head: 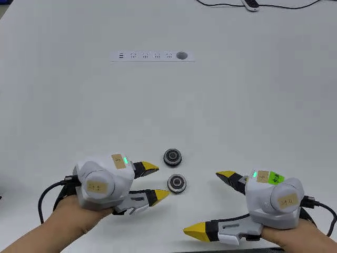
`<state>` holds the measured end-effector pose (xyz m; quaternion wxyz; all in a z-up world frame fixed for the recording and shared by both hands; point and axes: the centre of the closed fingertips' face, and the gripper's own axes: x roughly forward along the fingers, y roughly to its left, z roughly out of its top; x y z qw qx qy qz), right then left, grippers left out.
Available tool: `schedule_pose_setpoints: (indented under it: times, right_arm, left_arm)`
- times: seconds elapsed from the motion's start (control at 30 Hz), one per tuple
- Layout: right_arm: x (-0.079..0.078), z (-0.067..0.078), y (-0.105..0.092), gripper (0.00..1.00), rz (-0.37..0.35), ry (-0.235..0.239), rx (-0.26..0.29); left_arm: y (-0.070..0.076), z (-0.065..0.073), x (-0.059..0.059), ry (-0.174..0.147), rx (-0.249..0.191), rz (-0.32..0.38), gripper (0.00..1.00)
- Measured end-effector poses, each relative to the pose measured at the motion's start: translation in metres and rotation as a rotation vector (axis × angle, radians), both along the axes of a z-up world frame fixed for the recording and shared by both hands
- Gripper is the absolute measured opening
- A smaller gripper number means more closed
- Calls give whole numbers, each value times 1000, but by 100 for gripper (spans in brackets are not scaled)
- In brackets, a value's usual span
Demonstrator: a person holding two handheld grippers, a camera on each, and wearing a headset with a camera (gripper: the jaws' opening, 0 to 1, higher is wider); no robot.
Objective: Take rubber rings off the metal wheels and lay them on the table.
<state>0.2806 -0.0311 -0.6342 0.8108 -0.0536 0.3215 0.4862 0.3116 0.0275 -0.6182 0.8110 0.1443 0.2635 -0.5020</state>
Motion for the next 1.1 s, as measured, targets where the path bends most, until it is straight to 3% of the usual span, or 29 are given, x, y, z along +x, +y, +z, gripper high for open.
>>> schedule_pose_setpoints:
  times: [0.67,1.1]
  right_arm:
    - [1,-3,3,95,-7,16,17]
    - [0,-6,4,95,-15,27,27]
  left_arm:
    - [-19,-14,5,5,59,-68,24]
    - [-26,-25,7,-17,129,-124,18]
